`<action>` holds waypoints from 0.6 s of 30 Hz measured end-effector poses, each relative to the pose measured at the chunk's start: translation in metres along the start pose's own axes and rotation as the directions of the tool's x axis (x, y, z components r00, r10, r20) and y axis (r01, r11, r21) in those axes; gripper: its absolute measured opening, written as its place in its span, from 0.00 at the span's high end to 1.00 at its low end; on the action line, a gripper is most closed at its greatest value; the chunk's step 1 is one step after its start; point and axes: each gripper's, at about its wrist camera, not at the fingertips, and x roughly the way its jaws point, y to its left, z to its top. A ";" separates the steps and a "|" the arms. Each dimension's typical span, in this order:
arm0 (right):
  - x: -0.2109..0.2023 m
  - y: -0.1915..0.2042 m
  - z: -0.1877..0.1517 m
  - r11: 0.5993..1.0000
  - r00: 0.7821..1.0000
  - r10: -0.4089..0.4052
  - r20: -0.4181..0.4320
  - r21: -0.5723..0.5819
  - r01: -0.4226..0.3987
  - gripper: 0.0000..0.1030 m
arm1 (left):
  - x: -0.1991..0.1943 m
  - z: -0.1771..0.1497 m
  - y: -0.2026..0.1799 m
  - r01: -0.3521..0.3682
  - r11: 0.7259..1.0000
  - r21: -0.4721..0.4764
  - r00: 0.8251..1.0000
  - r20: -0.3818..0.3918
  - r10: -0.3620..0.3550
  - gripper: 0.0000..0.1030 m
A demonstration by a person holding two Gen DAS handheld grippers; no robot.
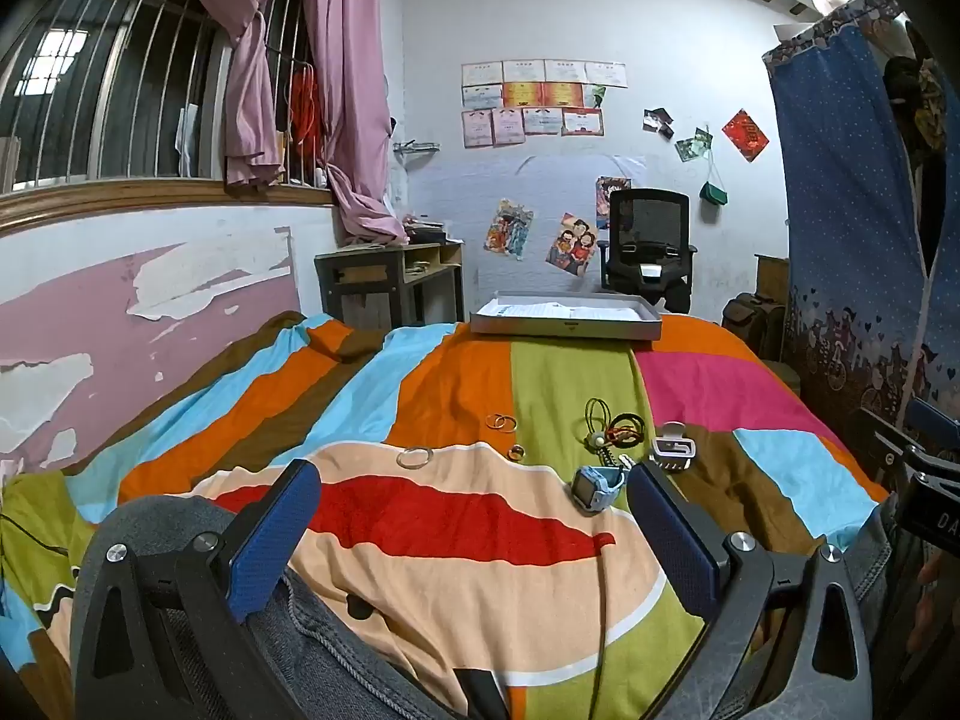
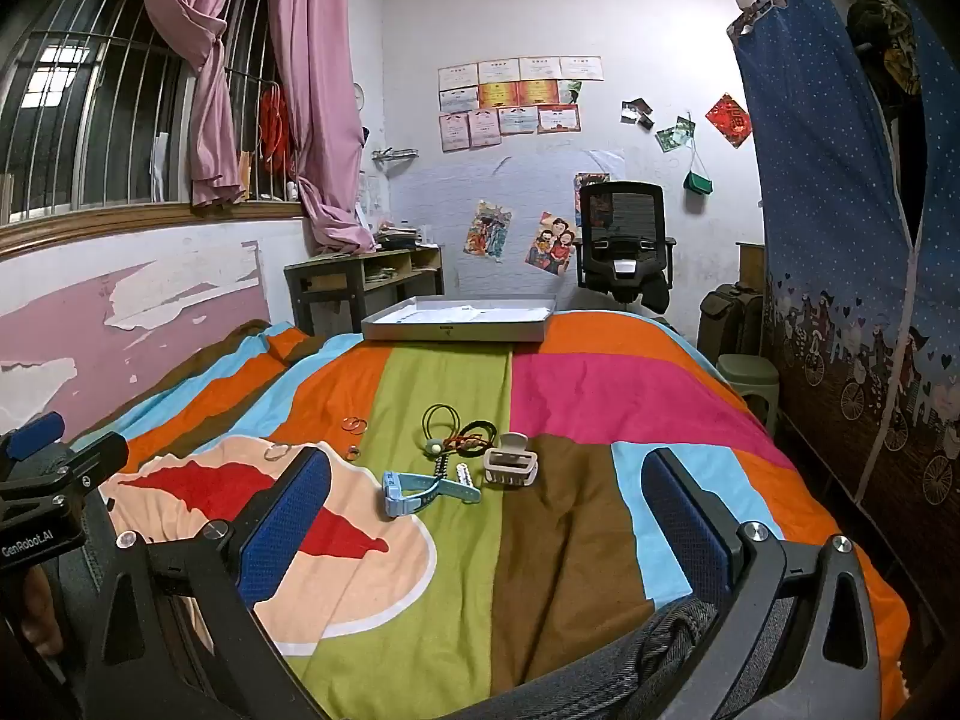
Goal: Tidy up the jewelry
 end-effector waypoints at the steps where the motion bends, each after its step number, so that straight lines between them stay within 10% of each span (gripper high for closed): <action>1: 0.000 0.000 0.000 1.000 1.000 0.000 0.000 0.000 0.000 0.01 | 0.000 0.000 0.000 0.000 1.000 0.001 1.000 0.000 0.000 0.00; 18: 0.000 0.000 0.000 1.000 1.000 0.000 -0.001 0.000 0.000 0.01 | 0.000 0.000 0.000 -0.002 1.000 0.002 1.000 -0.001 0.002 0.00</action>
